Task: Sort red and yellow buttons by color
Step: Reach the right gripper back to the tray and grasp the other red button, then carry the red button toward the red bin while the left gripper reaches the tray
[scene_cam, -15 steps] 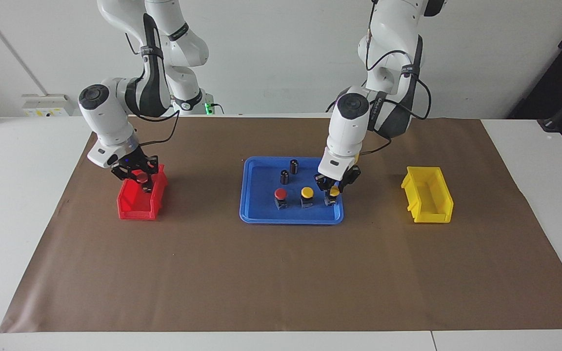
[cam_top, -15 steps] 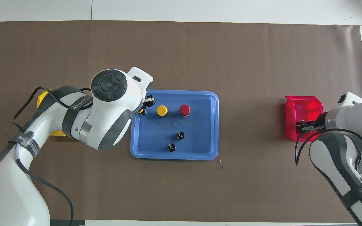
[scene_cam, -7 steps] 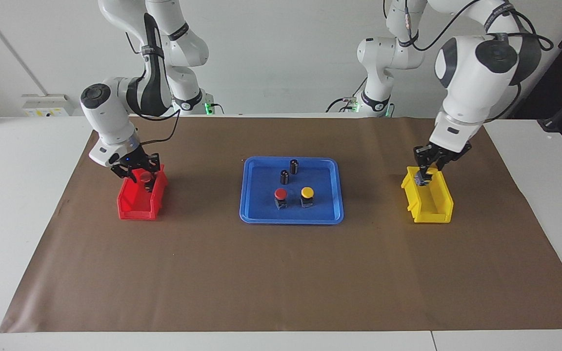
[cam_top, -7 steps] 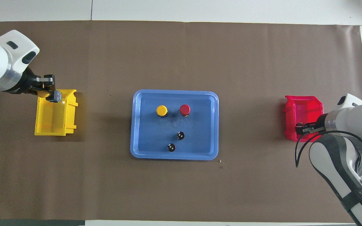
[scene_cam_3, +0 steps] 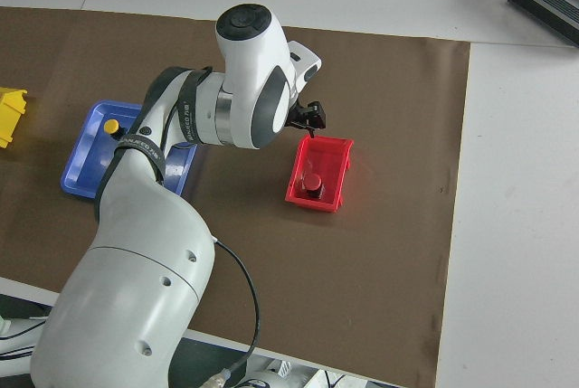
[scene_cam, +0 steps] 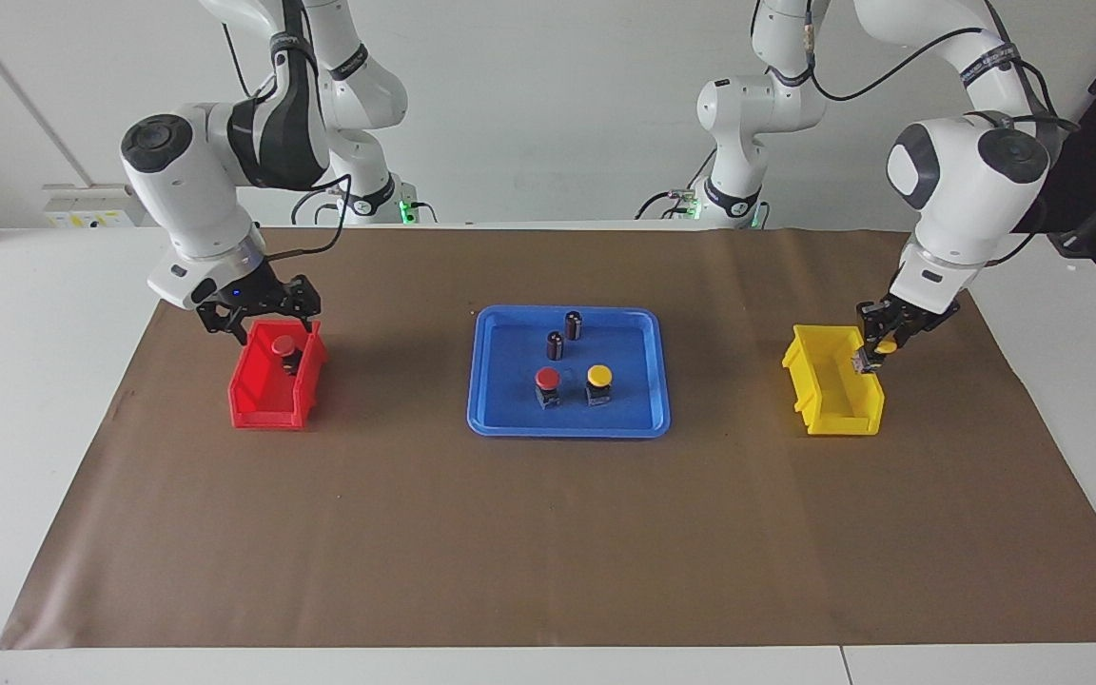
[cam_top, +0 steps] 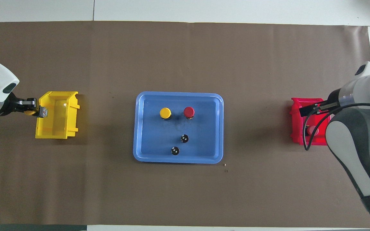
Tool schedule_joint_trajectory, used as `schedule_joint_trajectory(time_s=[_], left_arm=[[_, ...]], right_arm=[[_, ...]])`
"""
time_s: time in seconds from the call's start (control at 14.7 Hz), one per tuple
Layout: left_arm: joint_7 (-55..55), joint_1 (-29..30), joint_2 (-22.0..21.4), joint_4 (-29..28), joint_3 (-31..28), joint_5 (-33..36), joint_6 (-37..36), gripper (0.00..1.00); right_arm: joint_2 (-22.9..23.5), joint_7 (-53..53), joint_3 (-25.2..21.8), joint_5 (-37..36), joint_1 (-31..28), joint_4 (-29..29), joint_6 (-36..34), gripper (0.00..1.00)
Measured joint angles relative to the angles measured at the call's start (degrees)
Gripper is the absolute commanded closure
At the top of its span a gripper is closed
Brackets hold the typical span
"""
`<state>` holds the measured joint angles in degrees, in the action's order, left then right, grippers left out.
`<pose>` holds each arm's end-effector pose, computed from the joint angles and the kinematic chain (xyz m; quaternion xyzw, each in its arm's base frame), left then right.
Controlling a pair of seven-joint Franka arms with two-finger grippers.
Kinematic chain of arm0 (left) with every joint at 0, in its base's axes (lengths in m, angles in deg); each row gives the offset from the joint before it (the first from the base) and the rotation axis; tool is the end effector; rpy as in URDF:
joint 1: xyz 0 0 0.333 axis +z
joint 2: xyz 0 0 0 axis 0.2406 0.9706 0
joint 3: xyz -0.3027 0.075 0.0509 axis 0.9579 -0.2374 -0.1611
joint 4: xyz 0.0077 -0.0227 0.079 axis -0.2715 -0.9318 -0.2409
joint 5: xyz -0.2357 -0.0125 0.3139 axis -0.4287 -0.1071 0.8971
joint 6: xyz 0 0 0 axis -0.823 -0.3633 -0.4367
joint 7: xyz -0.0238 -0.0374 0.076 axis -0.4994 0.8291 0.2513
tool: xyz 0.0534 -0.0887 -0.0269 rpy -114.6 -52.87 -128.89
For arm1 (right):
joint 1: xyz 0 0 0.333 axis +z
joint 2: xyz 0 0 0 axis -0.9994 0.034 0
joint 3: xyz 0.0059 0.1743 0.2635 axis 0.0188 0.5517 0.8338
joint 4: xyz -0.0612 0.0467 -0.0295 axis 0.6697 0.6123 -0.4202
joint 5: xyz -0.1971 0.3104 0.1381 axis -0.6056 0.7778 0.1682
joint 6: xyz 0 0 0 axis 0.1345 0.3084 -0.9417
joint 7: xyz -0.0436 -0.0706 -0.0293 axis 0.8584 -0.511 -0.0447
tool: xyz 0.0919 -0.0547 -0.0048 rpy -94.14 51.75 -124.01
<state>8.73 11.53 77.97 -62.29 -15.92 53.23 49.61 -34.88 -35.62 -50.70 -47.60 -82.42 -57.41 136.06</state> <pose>0.5368 -0.0011 0.4437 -0.9990 0.0175 -0.0140 0.0380 0.5508 0.0433 0.4781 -0.9976 -0.0681 -0.0138 0.0002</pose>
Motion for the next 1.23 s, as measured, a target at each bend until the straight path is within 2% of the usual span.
schedule_joint_trajectory(time_s=[0.14,0.27,0.48,0.55,0.61,0.68,0.82,0.95,1.02,1.09,1.16,1.23], left_arm=[[0.00,-0.11,-0.63,-1.84,0.37,0.00,0.35,0.99],[0.00,-0.12,-0.94,-4.59,0.53,0.00,2.05,0.99],[0.00,-0.12,-0.94,-9.93,0.55,0.00,7.74,0.98],[0.01,-0.12,-0.93,-11.21,0.57,0.00,9.31,0.87],[0.02,-0.14,-0.93,-12.02,0.61,0.00,10.27,0.54],[0.02,-0.19,-0.93,-12.40,0.69,0.00,10.75,0.43],[0.03,-0.24,-0.94,-12.44,0.83,0.00,11.08,0.37],[0.03,-0.28,-0.95,-12.09,0.89,0.00,11.23,0.37],[0.03,-0.29,-0.96,-11.54,0.90,0.00,11.13,0.32],[0.03,-0.29,-1.01,-10.58,0.91,0.00,10.52,0.23],[0.03,-0.29,-1.17,-8.81,0.92,0.00,8.61,0.09],[0.01,-0.29,-1.40,-6.19,0.94,0.00,5.31,0.00]], right_arm=[[4.04,15.48,0.33,0.11,10.20,6.24,1.20,0.01],[10.08,29.98,0.66,0.04,18.81,13.49,2.08,0.01],[20.46,42.36,0.68,-0.14,25.20,24.04,2.08,0.01],[23.35,44.39,0.63,-0.36,26.65,26.01,2.36,0.03],[25.51,45.45,0.60,-0.73,27.77,26.98,3.24,0.06],[26.89,45.92,0.58,-1.19,28.57,27.00,4.10,0.08],[28.12,45.95,0.55,-2.17,29.69,26.26,4.45,0.12],[28.09,45.95,0.54,-3.68,30.09,25.00,4.92,0.17],[27.99,45.94,0.50,-3.81,30.05,24.23,6.21,0.19],[27.80,45.90,0.39,-3.83,30.01,23.12,7.86,0.21],[27.39,45.87,0.30,-3.84,30.00,21.34,9.91,0.21],[26.94,45.86,0.26,-3.85,30.00,19.44,11.63,0.22]])
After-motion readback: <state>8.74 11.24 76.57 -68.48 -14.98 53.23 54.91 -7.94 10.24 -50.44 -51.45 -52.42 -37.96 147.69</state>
